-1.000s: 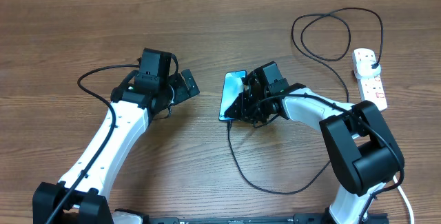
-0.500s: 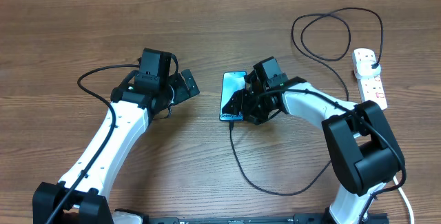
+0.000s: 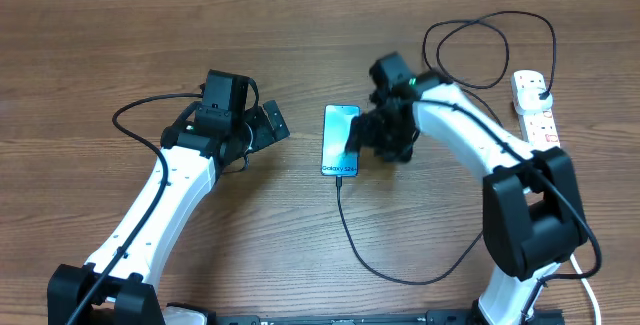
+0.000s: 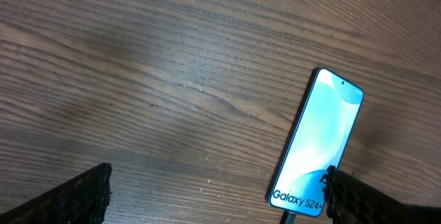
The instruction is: Plug charger to phone and switch on socket
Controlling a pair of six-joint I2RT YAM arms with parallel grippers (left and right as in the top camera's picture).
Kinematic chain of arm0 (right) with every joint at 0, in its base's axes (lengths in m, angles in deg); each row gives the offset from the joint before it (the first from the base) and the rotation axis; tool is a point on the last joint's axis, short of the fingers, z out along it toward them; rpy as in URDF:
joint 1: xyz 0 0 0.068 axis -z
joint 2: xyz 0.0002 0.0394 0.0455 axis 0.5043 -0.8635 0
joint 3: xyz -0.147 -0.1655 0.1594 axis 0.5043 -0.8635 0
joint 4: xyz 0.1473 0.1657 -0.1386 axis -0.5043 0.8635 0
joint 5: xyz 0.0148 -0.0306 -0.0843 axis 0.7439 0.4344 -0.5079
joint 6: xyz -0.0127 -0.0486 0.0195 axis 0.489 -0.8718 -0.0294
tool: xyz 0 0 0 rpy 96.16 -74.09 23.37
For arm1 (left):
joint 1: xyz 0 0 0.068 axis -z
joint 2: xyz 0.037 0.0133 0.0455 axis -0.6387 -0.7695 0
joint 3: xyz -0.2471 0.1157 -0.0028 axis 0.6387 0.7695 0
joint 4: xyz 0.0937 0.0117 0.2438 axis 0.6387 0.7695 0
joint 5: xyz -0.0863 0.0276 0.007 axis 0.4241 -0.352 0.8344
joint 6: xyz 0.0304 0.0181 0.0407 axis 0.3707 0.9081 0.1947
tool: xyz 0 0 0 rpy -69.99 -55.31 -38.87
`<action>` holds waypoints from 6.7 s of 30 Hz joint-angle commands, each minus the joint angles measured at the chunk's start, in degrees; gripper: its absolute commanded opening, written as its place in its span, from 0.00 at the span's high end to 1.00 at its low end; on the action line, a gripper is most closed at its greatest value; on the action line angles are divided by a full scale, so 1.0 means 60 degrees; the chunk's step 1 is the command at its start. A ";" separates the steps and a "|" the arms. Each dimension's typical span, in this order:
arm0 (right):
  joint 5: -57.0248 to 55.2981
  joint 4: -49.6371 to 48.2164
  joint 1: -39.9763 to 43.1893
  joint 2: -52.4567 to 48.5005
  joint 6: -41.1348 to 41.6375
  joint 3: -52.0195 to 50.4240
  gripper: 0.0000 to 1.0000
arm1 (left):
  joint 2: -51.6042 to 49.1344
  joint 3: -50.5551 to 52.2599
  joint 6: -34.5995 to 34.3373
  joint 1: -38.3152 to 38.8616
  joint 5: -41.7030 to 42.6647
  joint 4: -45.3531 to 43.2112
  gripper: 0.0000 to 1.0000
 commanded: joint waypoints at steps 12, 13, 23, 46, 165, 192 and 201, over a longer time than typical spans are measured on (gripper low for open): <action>-0.3883 0.2452 0.4102 0.0153 -0.0390 0.1519 0.02 | 0.0058 -0.0018 0.0215 -0.0044 -0.0131 -0.0007 0.00; -0.3883 0.2444 0.4426 0.0153 -0.0390 0.1519 0.00 | 0.0058 -0.0018 0.0215 -0.0044 -0.0127 -0.0007 0.00; -0.3887 0.1155 0.7067 0.0127 -0.0397 0.1439 0.00 | 0.0058 -0.0018 0.0215 -0.0044 -0.0127 -0.0007 0.00; -0.3996 -0.0823 0.8273 -0.1144 -0.0714 0.0765 0.00 | 0.0058 -0.0018 0.0215 -0.0044 -0.0131 -0.0007 0.00; -0.1974 0.0222 0.7792 -0.1723 -0.2295 0.3625 0.00 | 0.0058 -0.0018 0.0215 -0.0044 -0.0131 -0.0007 0.00; -0.1974 0.0222 0.7792 -0.1723 -0.2295 0.3625 0.00 | 0.0787 -0.0018 0.0215 -0.0062 -0.1993 -0.0004 0.00; -0.1974 0.0222 0.7792 -0.1723 -0.2295 0.3625 0.00 | 0.1876 -0.0018 0.0229 -0.0062 -0.2674 0.0401 0.00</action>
